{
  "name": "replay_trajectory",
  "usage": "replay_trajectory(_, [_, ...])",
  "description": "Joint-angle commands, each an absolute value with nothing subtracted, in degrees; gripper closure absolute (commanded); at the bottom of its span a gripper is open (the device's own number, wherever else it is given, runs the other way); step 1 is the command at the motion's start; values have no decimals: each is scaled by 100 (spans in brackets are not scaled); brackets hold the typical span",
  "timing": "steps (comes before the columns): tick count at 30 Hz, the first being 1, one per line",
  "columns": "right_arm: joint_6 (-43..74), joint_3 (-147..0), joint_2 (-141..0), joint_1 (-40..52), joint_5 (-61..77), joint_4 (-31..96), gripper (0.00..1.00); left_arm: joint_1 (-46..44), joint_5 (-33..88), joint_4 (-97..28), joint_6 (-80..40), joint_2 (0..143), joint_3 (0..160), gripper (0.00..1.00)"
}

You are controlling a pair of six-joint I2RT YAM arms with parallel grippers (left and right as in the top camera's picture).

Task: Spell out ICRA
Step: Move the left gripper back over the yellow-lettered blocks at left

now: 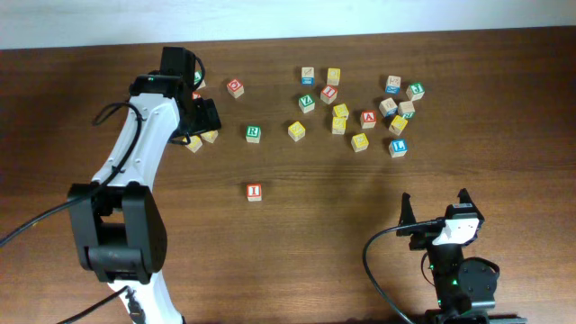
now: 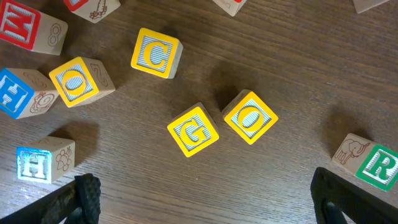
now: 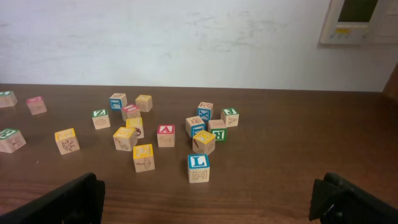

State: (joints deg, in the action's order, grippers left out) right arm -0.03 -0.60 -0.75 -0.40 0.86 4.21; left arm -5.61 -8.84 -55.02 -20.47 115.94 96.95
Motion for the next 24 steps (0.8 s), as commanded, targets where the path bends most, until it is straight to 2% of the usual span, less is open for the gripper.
replay_trajectory(1, [-16, -32, -47, -78, 36, 456, 2, -556, -864, -5492, -2036, 11668, 9754, 11])
replay_trajectory(3, [-16, -32, -47, -78, 36, 456, 2, -556, -884, -5465, -2270, 11668, 9754, 6])
replay_trajectory(11, [-16, -32, -47, -78, 36, 456, 2, -545, -891, -5273, -2311, 11668, 9754, 0])
replay_trajectory(16, [-19, -32, -47, -78, 36, 456, 2, -545, -1297, -5299, -2602, 11668, 9754, 5])
replay_trajectory(24, [-16, -32, -47, -78, 36, 456, 2, -408, -1358, -5205, -2630, 11668, 9754, 3])
